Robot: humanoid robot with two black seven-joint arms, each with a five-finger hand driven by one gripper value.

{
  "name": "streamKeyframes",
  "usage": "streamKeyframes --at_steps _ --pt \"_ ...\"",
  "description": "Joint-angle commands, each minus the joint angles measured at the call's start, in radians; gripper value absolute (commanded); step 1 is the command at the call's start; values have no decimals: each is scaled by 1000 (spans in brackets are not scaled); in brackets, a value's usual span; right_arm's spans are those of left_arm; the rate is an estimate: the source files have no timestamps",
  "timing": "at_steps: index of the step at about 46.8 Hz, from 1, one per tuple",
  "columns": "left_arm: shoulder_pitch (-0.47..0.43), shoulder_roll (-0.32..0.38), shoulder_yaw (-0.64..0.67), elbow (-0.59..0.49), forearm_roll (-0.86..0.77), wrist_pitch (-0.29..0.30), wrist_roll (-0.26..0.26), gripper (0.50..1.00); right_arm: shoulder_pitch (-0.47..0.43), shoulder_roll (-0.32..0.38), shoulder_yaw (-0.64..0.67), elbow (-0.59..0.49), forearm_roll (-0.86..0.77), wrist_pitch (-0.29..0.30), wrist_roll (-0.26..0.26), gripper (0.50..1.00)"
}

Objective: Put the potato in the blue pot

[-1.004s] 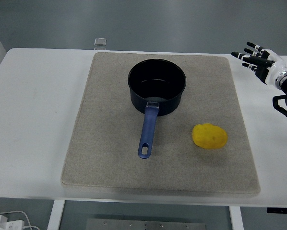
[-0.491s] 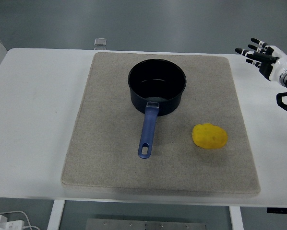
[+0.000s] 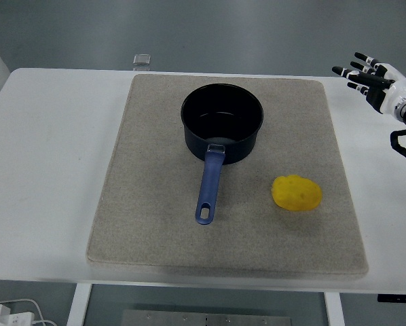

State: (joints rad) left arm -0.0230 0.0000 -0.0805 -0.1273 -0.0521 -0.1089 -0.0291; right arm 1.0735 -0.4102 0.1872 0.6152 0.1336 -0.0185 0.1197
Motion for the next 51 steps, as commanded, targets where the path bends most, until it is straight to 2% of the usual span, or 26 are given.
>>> streamKeyframes --at_steps 1,11,20,26,32,35,43,51 --pt "0 0 1 0 0 0 0 1000 -1 1 0 0 0 -3 0 964" --pt "0 0 1 0 0 0 0 1000 -1 1 -2 3 -3 -20 3 964" --pt "0 0 1 0 0 0 0 1000 2 -18 -5 54 -6 -21 21 964" --pt "0 0 -1 0 0 0 0 1000 8 -44 -5 119 -20 -27 25 964" --pt "0 0 1 0 0 0 0 1000 13 -84 -3 199 -95 -69 40 964" --pt "0 0 1 0 0 0 0 1000 14 -117 -3 251 -146 -87 57 964" --pt "0 0 1 0 0 0 0 1000 14 -242 -2 431 -308 -149 61 964" --pt "0 0 1 0 0 0 0 1000 11 -369 -5 598 -469 -163 63 964"
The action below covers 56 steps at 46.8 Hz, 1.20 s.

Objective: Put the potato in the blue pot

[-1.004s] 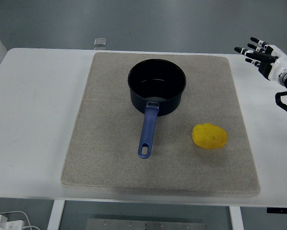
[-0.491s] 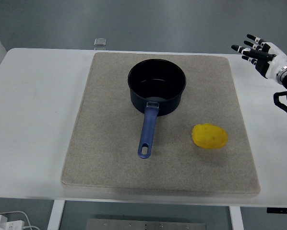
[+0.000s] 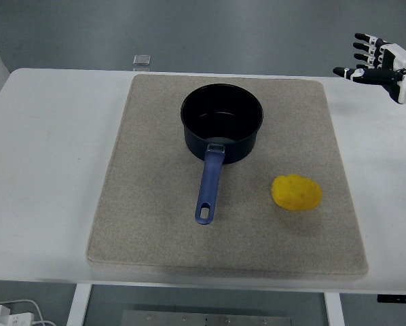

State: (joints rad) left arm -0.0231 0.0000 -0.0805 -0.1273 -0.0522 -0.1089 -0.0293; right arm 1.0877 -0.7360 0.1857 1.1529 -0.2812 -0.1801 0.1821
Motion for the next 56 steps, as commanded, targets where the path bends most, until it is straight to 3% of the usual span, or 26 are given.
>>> streamKeyframes --at_steps 1,12,31,41,56 --pt "0 0 1 0 0 0 0 1000 -5 -60 -5 82 -74 -1 0 964" --pt "0 0 1 0 0 0 0 1000 -41 -186 -54 284 -312 1 8 964" --pt "0 0 1 0 0 0 0 1000 -57 -197 -184 303 -622 10 33 962" --pt "0 0 1 0 0 0 0 1000 -60 -198 -252 372 -642 28 43 962" --pt "0 0 1 0 0 0 0 1000 -121 -210 -266 433 -641 10 42 962"
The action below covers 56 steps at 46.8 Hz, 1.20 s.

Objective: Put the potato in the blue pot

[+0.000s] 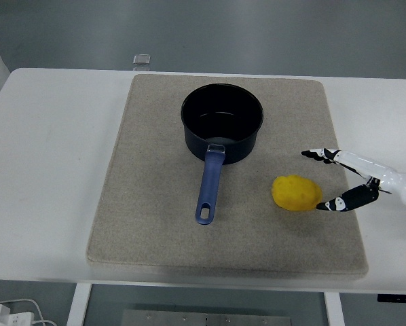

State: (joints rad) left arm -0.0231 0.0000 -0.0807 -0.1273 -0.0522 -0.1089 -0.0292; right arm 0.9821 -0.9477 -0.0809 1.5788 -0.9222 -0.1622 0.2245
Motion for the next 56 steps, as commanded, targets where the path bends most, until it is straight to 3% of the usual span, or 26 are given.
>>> streamKeyframes --at_steps 1,15,38,48,56 --pt "0 0 1 0 0 0 0 1000 -20 3 1 9 0 -14 -1 960" --pt "0 0 -1 0 0 0 0 1000 -59 72 3 -2 -1 -120 -2 960" --pt "0 0 1 0 0 0 0 1000 -62 98 7 -19 -3 -123 -2 944" --pt "0 0 -1 0 0 0 0 1000 -63 118 7 -46 -4 -126 1 858" --pt "0 0 1 0 0 0 0 1000 -59 130 6 -46 -12 -125 1 752"
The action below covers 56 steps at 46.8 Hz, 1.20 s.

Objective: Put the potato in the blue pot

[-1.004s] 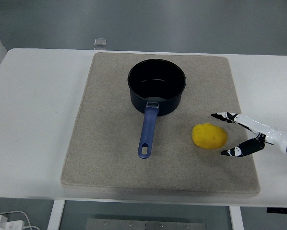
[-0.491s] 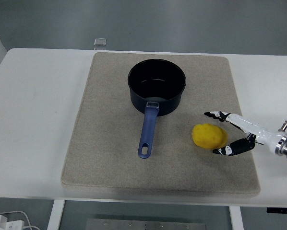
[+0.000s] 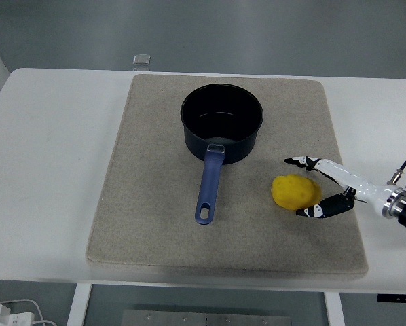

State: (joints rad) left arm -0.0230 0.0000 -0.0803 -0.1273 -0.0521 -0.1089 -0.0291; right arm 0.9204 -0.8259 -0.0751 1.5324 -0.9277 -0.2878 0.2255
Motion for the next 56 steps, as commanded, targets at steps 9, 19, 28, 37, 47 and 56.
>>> streamKeyframes --at_steps 9,19,28,37,47,56 --pt "0 0 -1 0 0 0 0 1000 6 14 -2 -3 -10 7 2 538" --pt "0 0 -1 0 0 0 0 1000 12 5 -9 -8 -32 13 28 500" --pt "0 0 1 0 0 0 0 1000 11 11 -11 -29 -46 13 64 500" --pt "0 0 1 0 0 0 0 1000 12 2 -6 -29 -45 13 67 500" --pt "0 0 1 0 0 0 0 1000 11 2 -3 -29 -45 12 69 500" --pt "0 0 1 0 0 0 0 1000 12 -2 -2 -29 -45 12 69 500"
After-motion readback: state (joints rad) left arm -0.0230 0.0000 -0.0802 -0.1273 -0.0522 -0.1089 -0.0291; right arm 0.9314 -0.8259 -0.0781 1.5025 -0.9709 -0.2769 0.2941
